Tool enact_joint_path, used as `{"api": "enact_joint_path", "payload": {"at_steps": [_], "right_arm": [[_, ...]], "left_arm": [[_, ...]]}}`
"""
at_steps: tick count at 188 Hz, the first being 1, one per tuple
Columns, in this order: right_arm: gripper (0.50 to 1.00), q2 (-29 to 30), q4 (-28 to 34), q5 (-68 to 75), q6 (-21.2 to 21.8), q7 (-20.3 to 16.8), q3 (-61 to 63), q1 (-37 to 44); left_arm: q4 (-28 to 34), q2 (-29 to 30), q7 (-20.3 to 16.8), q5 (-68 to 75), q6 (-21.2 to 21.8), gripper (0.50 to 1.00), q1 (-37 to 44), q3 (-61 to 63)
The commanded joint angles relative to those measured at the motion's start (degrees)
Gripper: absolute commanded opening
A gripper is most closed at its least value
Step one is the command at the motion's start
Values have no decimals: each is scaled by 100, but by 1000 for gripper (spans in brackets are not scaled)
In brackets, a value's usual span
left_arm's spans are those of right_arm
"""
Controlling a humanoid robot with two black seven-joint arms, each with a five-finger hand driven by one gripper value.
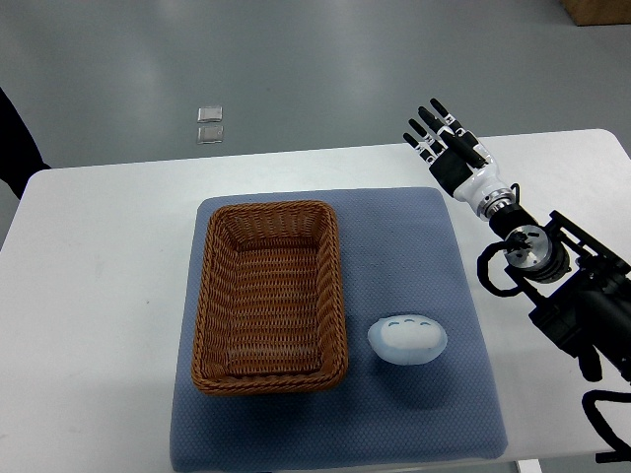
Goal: Place blue toy in brown basket
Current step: 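Move the right hand forward and rotate it palm-down above the cushion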
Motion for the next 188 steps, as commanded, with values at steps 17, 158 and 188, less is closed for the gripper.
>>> {"api": "enact_joint_path", "payload": {"at_steps": [17, 158, 188], "right_arm": [[909, -9, 0, -32, -8, -5, -27, 1], [911, -1872, 1538, -4198, 1469, -963, -1205, 713], [911, -2733, 2302, -4734, 1723, -1253, -2531, 1416]], "left_arm": [[0, 0, -6, 9, -9, 1000, 0, 97], [-9, 0, -6, 9, -44, 1000, -114, 9], [0, 0, -6, 9, -44, 1000, -123, 9]]}}
